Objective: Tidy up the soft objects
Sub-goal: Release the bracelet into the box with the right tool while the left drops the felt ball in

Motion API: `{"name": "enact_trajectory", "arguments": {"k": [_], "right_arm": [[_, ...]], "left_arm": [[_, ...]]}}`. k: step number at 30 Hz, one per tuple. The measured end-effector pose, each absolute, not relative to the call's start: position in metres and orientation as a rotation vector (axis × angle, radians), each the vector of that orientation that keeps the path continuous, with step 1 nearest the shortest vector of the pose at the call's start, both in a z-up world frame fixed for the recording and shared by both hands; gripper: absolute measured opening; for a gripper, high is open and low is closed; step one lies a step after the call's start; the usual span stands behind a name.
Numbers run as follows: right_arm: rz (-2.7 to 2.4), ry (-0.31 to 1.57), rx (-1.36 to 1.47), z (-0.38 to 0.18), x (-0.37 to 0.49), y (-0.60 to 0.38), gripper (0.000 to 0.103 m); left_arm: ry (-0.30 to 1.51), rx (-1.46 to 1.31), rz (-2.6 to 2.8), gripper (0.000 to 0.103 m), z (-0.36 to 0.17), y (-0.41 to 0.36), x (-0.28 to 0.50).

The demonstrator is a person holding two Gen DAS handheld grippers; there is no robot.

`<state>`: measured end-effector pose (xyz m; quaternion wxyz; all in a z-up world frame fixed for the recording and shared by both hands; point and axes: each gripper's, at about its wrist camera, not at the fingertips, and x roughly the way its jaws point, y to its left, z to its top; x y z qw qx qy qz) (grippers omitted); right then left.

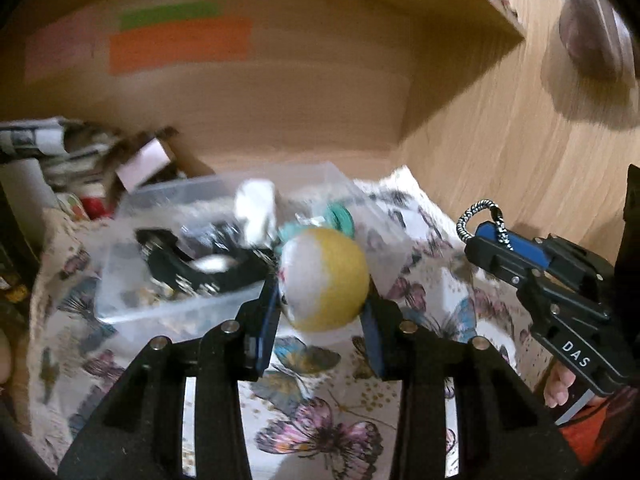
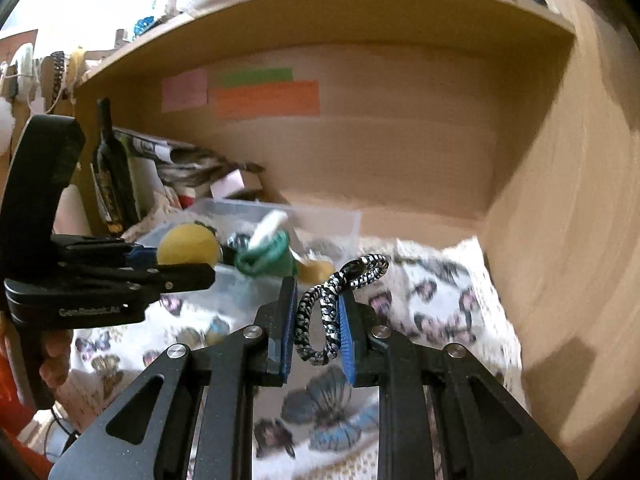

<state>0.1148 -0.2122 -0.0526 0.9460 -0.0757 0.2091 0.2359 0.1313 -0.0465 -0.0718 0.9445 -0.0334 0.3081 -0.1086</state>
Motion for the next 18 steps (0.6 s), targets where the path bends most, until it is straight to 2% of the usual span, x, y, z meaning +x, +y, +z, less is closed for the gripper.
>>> {"name": "enact_trajectory", "arguments": {"k": [10, 18], "right_arm": [[0.519, 0.364, -0.185, -0.029, 0.149, -0.189, 0.017], [0.551, 0.457, -0.181, -0.044, 0.190, -0.170, 0.018]], "left_arm": [[0.552, -0.081, -0.133, 0.038, -0.042, -0.015, 0.141], [0.586, -0.097, -0.093, 0.038, -0.051, -0.003, 0.167]]}}
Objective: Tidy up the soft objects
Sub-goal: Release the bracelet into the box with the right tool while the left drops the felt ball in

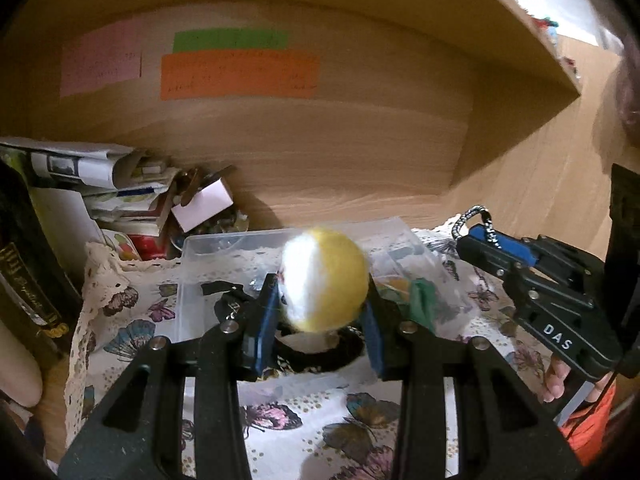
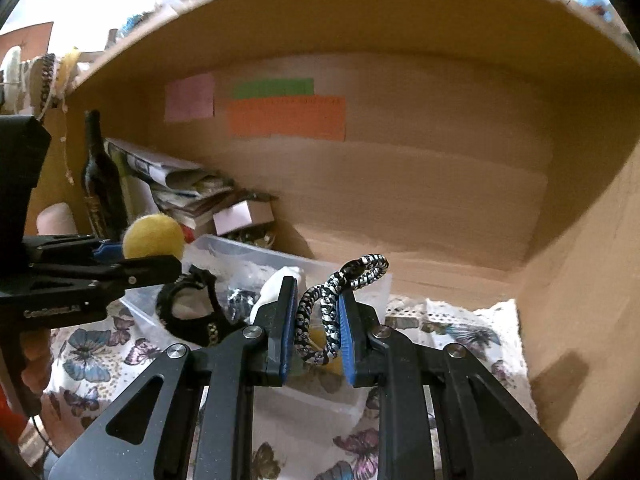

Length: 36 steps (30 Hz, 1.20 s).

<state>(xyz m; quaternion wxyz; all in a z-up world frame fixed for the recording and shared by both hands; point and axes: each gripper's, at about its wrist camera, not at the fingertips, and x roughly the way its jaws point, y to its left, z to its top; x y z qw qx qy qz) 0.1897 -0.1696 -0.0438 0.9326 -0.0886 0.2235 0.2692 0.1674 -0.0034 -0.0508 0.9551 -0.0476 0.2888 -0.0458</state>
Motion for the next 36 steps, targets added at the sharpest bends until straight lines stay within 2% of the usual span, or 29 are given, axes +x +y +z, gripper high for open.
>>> {"name": "enact_trajectory", "arguments": {"k": [11, 17, 19, 21, 23, 27, 36], "right_arm": [[0.560, 0.615, -0.161, -0.077, 0.223, -0.165, 0.019], [0.548, 0.641, -0.181, -0.079, 0.226, -0.165, 0.021], [0.548, 0.653, -0.191, -0.081, 0.227, -0.163, 0.024], [0.541, 0.659, -0.208, -0.081, 0.226, -0.163, 0.028], [0.536, 0.656, -0.227, -0.081, 0.223, -0.162, 0.031], [0.525, 0.647, -0.250, -0.078, 0.218, -0.164, 0.036], [0.526, 0.544, -0.215, -0.048, 0.192, -0.176, 0.038]], "left_arm": [[0.695, -0.101, -0.085, 0.038, -0.085, 0.001, 0.206], [0.735, -0.108, -0.102, 0.038, -0.097, 0.002, 0.215], [0.737, -0.096, -0.102, 0.041, -0.097, 0.000, 0.215], [0.733, -0.095, -0.110, 0.051, -0.095, 0.000, 0.213], [0.717, -0.094, -0.111, 0.055, -0.092, -0.001, 0.208], [0.699, -0.091, -0.109, 0.057, -0.086, -0.001, 0.202], [0.606, -0.089, -0.096, 0.057, -0.057, 0.002, 0.175]]}}
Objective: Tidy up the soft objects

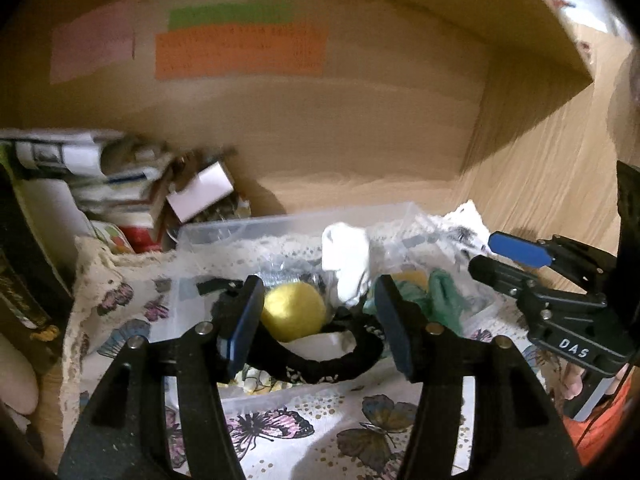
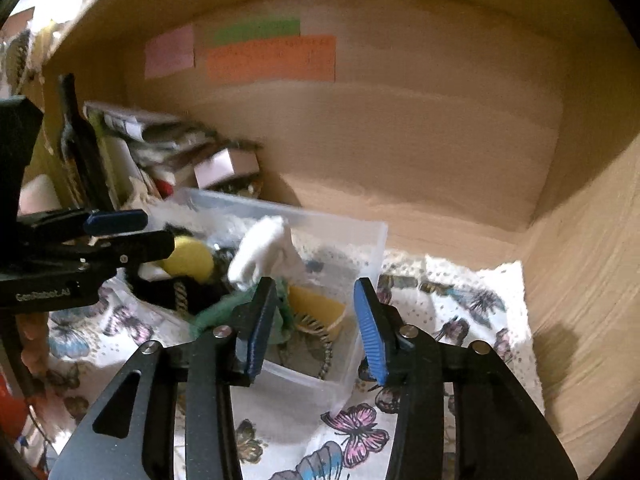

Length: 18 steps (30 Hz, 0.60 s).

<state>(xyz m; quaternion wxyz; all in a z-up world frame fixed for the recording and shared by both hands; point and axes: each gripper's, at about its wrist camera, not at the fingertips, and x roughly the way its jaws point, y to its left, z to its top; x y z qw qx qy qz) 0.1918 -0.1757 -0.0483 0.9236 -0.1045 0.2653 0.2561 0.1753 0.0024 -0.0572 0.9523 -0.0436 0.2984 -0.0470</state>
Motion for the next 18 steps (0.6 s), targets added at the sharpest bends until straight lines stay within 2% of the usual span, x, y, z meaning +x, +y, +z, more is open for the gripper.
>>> {"name": "enact_trajectory", "arguments": {"k": [6, 9, 10, 12, 15, 18], "right_arm": [[0.542, 0.401, -0.170, -0.013, 0.161, -0.181, 0.055], [0.550, 0.336, -0.146, 0.002, 0.144, -0.184, 0.059], [0.552, 0.321, -0.141, 0.005, 0.140, -0.184, 0.062], [0.554, 0.285, -0.129, 0.012, 0.131, -0.186, 0.071], [0.551, 0.235, -0.115, 0.019, 0.117, -0.187, 0.081], [0.551, 0.204, -0.103, 0.023, 0.106, -0.187, 0.086]], "left_arm": [[0.475, -0.050, -0.057, 0.063, -0.026, 0.000, 0.142], [0.428, -0.046, -0.059, 0.065, -0.013, 0.000, 0.127], [0.415, -0.047, -0.061, 0.067, -0.009, 0.000, 0.122], [0.374, -0.054, -0.055, 0.083, -0.002, 0.001, 0.109], [0.316, -0.040, -0.037, 0.086, 0.008, -0.001, 0.090], [0.273, -0.028, -0.031, 0.092, 0.016, -0.002, 0.074]]}}
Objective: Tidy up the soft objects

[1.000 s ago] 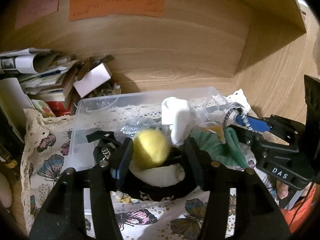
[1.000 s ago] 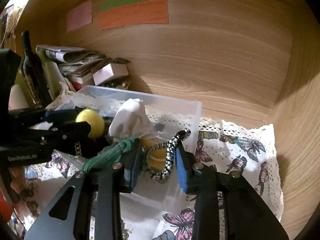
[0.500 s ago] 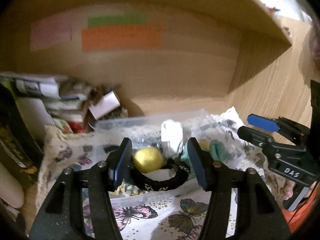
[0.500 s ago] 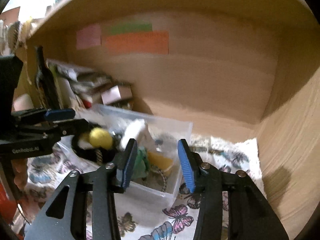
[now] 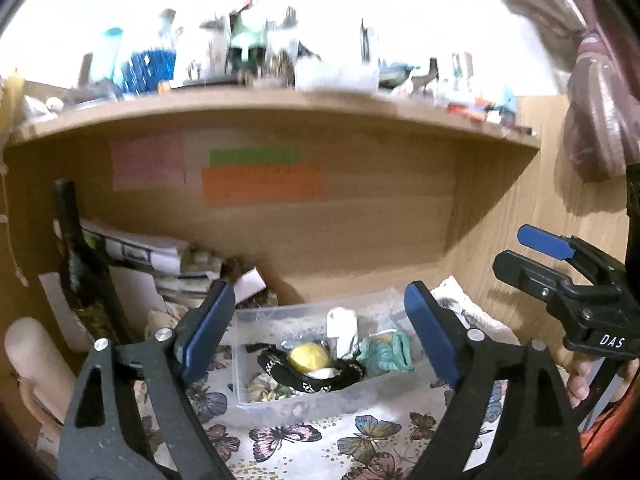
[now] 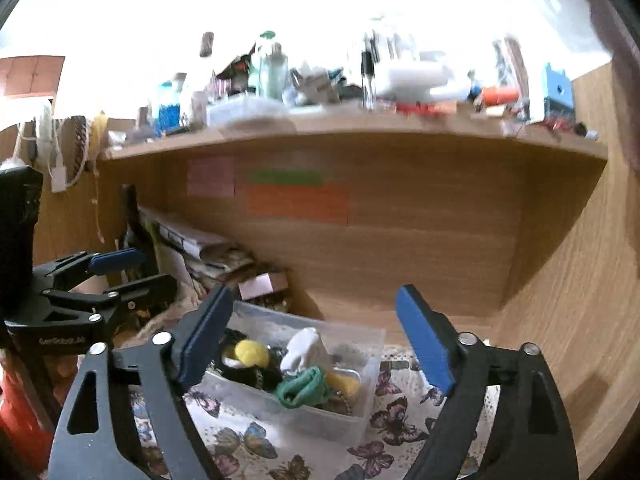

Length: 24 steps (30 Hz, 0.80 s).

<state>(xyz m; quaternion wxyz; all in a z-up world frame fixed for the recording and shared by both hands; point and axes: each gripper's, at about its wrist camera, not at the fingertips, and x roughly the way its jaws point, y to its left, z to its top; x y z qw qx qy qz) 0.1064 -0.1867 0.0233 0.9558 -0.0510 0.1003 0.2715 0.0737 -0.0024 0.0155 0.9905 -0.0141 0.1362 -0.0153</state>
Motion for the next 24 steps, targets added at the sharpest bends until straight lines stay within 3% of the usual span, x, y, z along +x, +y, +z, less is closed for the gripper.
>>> {"name": "enact_trajectory", "arguments": {"k": [2, 6, 24], "right_arm": [[0.553, 0.191, -0.092, 0.025, 0.101, -0.187, 0.089], [0.544, 0.166, -0.069, 0.027, 0.089, -0.190, 0.103], [0.528, 0.136, -0.049, 0.027, 0.066, -0.190, 0.103]], "left_arm": [[0.245, -0.026, -0.022, 0.100, 0.019, -0.004, 0.063], [0.206, -0.020, -0.004, 0.103, 0.024, -0.005, 0.043], [0.188, -0.015, 0.011, 0.103, 0.024, -0.009, 0.023]]}}
